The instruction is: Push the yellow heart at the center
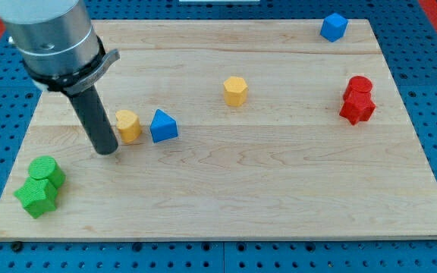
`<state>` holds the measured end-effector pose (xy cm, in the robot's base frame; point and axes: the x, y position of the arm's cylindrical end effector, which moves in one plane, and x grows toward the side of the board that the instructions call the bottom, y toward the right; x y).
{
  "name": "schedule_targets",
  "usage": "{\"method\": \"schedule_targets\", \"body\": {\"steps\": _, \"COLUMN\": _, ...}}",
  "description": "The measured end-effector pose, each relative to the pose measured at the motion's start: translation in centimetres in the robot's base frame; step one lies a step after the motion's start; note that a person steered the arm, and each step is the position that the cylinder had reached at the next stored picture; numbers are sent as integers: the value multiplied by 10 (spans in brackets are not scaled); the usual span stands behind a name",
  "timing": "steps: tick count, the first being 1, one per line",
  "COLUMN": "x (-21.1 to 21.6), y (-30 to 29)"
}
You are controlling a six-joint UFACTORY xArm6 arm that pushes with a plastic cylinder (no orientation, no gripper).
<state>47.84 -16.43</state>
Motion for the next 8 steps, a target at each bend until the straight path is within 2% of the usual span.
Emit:
{"method": "schedule_targets", "body": {"steps": 1, "x": -31, "y": 12}}
{"method": "schedule_targets", "body": {"steps": 2, "x": -44, "y": 46}}
{"method": "schedule_targets", "body": {"steps": 5, "x": -50, "y": 114}}
{"method": "schedule_targets", "body": {"steps": 8, "x": -55, "y": 158}}
